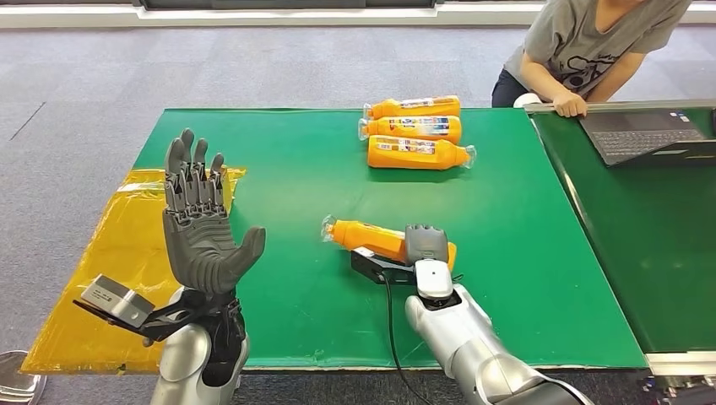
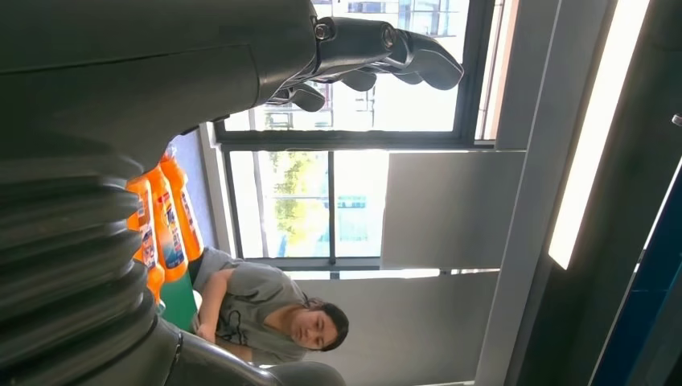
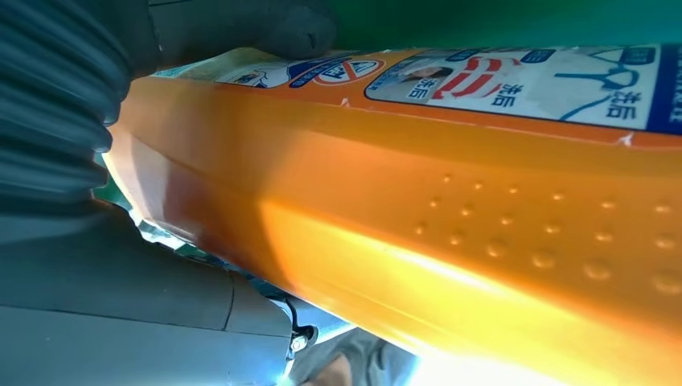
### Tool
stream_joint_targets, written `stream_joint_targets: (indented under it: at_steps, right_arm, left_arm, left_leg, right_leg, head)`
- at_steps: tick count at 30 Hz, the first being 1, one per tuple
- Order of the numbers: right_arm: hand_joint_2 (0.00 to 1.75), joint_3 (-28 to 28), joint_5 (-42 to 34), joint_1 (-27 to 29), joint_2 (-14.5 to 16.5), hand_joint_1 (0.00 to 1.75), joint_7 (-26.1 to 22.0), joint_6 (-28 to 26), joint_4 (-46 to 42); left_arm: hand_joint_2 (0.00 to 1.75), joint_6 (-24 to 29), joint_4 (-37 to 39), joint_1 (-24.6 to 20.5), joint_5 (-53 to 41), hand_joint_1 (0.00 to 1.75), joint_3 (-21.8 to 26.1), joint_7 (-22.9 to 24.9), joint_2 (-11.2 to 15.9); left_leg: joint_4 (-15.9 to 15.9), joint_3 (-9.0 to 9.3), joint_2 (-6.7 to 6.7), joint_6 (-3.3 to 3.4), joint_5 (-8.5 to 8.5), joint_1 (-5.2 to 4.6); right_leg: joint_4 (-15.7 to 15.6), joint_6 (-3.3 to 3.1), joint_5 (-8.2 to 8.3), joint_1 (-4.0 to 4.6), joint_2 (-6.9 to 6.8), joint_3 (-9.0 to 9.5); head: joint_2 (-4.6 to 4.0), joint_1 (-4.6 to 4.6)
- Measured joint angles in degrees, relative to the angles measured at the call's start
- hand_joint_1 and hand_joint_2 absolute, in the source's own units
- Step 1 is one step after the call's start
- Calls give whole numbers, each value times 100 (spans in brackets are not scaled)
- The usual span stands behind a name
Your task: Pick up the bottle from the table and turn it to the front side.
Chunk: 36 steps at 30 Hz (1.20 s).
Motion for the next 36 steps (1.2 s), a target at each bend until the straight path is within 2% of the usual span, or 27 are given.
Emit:
stream_joint_targets:
  at_steps: [3, 5, 7, 11, 16, 21, 29, 36]
  right_arm:
    - [175, -41, -278, 144, 98, 175, -378, -469, -164]
    - [175, -72, -856, 491, 185, 175, -965, -1132, -777]
    - [175, -78, -1311, 871, 267, 175, -1307, -1522, -1621]
    - [175, -73, -1692, 1357, 313, 175, -1389, -1612, -2760]
    - [175, -74, -1806, 1651, 312, 175, -1444, -1706, -3363]
    - [175, -74, -2178, 1802, 312, 175, -1679, -1789, -3614]
    - [175, -70, -3489, 1932, 314, 175, -2672, -1678, -3871]
    - [175, -62, -3574, 1944, 316, 175, -2741, -1648, -3975]
  left_arm:
    - [175, 42, -37, 54, -30, 0, 38, -31, 0]
    - [175, 54, -54, 91, -65, 0, 57, -52, 1]
    - [175, 56, -58, 114, -87, 0, 62, -67, 2]
    - [175, 82, -58, 155, -92, 0, 62, -99, 2]
    - [175, 91, -58, 178, -93, 0, 62, -107, 3]
    - [175, 114, -58, 194, -93, 0, 62, -108, 3]
    - [175, 158, -54, 204, -94, 0, 62, -100, 3]
    - [175, 158, -50, 204, -93, 0, 62, -97, 3]
  left_leg:
    - [0, -6, -2, -2, 1, 2]
    - [0, -15, -5, -3, 2, 4]
    - [0, -23, -11, -3, 2, 4]
    - [0, -35, -22, -2, -2, 2]
    - [0, -39, -17, -2, -4, -2]
    - [0, -38, -18, -2, -4, -1]
    - [0, -41, -18, -2, -4, -1]
    - [0, -42, -18, -2, -4, -1]
  right_leg:
    - [1, 0, 0, 2, -1, -6]
    - [1, -1, 0, 4, -2, -14]
    - [1, -1, -2, 4, -6, -21]
    - [1, 2, -10, 1, -13, -28]
    - [1, 2, -9, -3, -9, -36]
    - [1, 2, -9, -2, -8, -37]
    - [1, 2, -9, -2, -7, -40]
    - [1, 2, -9, -2, -7, -40]
  head:
    - [0, -1]
    - [0, -1]
    - [0, -2]
    - [0, -1]
    - [0, -1]
    - [0, 0]
    - [0, 0]
    - [0, 0]
